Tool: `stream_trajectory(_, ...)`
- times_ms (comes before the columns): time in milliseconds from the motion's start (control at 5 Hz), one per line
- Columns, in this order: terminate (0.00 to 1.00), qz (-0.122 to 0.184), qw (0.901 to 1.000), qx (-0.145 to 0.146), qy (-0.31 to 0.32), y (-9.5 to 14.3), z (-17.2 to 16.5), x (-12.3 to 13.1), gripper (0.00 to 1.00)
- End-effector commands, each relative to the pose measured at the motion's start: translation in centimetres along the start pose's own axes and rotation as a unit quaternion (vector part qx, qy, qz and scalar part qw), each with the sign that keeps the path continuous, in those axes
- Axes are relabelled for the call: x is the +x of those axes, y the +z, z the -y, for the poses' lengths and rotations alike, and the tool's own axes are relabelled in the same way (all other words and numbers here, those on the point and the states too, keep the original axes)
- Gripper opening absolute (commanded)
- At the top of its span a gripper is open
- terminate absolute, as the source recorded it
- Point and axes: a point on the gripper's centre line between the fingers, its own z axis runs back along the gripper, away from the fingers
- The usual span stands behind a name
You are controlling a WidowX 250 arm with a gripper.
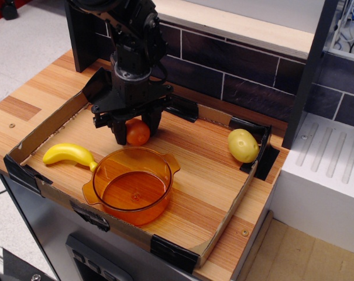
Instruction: Put carrot in pot
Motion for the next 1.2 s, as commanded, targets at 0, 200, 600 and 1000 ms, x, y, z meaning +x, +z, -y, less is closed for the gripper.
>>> stream_trajectory(0, 0.00, -0.007, 0.9983, -0.057, 0.003, 7.8, 1.4, 0.7, 0.00)
stream_trajectory(200, 0.00, -0.031, 0.9966, -0.074, -0.018, 10.4, 1.1, -0.9, 0.00)
stream_trajectory(600, 0.00, -0.010, 0.9887, -0.074, -0.130, 9.4, -2.2, -5.9, 0.00)
stream_trajectory(1000, 0.00, 0.017, 0.9826, -0.065, -0.173, 6.7, -3.4, -7.8, 0.00)
